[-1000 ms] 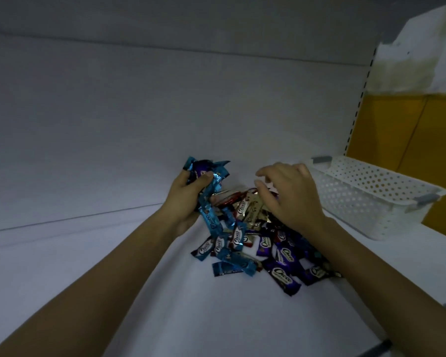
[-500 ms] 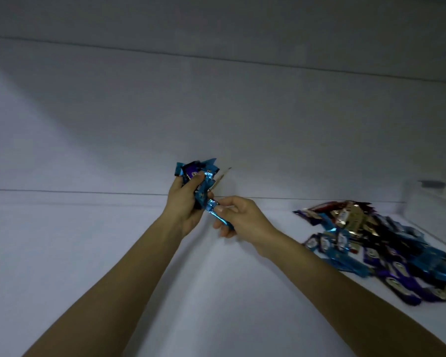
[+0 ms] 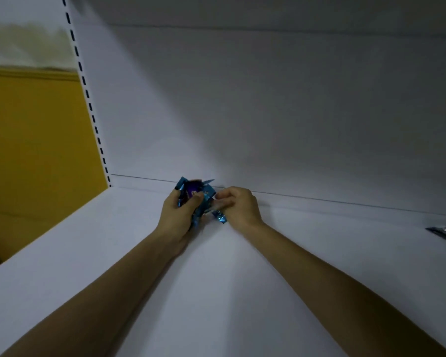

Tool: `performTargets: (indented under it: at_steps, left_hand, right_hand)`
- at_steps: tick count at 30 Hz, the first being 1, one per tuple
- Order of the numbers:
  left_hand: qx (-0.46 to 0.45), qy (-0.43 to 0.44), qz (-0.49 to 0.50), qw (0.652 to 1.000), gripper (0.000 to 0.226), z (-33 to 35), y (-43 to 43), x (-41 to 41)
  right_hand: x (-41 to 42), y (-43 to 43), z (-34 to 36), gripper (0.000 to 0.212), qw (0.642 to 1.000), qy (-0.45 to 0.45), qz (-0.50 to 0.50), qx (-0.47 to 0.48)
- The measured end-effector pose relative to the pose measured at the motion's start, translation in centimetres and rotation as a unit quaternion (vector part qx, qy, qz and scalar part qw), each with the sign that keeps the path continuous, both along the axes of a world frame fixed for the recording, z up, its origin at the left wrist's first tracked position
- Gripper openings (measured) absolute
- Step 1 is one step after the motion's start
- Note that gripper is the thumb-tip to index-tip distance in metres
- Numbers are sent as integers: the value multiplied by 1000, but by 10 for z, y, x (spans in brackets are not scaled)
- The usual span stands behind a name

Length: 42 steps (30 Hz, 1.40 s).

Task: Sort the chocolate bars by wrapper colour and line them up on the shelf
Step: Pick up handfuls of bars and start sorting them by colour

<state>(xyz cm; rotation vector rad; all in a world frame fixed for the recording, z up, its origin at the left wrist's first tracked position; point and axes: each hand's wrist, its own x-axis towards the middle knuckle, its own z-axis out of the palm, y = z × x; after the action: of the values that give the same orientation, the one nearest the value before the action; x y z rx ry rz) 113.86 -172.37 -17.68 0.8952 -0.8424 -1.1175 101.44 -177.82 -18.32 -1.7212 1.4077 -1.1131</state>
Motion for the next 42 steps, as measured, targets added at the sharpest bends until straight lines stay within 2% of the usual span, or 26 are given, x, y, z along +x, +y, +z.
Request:
performTargets:
  at_steps: [3, 7, 11, 13, 16, 17, 19, 24, 28, 30, 31, 33, 35, 38, 39, 40, 41, 42]
  left_hand:
    - [-6, 35, -18, 999, 19, -2, -5, 6]
    - [-4, 87, -17, 996, 18, -4, -12, 12]
    - [-12, 61, -25, 998, 18, -9, -15, 12]
    - [-18, 60, -30, 998, 19, -9, -19, 13]
    - [-24, 48, -29, 998, 22, -11, -23, 14]
    - [-29, 47, -31, 998, 22, -11, -24, 14]
    - [-42, 33, -31, 998, 24, -11, -25, 14]
    - [-7, -22, -52, 998, 25, -6, -17, 15]
    - [-10, -53, -153, 987, 26, -2, -9, 16]
    - [-22, -106, -209, 972, 29, -4, -4, 13]
    - [-29, -136, -229, 963, 29, -4, -2, 10]
    - [-39, -164, -249, 954, 29, -7, 1, 6]
    - [-39, -155, -260, 952, 31, -7, 2, 5]
    - [-40, -159, -273, 948, 34, -6, 2, 7]
    - [-43, -164, -277, 946, 34, -6, 2, 7]
    - [-44, -168, -279, 944, 34, -6, 2, 6]
    - [-44, -170, -280, 944, 33, -6, 2, 6]
    - [-43, -171, -280, 944, 32, -6, 2, 5]
  right_hand:
    - [7, -6, -7, 24, 998, 17, 27, -46]
    - [4, -6, -4, 25, 989, -144, 16, -9]
    - [3, 4, 2, 60, 982, -167, 84, 20]
    - [3, 6, 4, 53, 978, -171, 118, 14]
    - [2, 3, 4, 15, 979, -165, 118, 21]
    - [2, 0, 2, 9, 978, -173, 114, 21]
    - [2, -4, 1, 13, 978, -190, 84, 14]
    - [-13, -11, 6, 11, 977, -196, -87, 21]
    - [-62, -5, 20, 5, 981, -175, -82, 31]
    - [-91, 3, 18, 2, 980, -171, -98, 24]
    - [-105, 4, 16, 3, 983, -136, -122, 17]
    - [-131, 3, 12, 11, 985, 50, -165, 9]
    - [-144, 3, 7, 17, 954, 239, -180, 3]
    - [-139, 8, 5, 17, 897, 383, -206, -84]
    - [-133, 10, 4, 13, 883, 397, -211, -136]
    - [-124, 13, 5, 9, 891, 363, -204, -182]
    - [-111, 19, 8, 10, 926, 269, -184, -190]
    - [-95, 26, 14, 15, 966, 146, -148, -153]
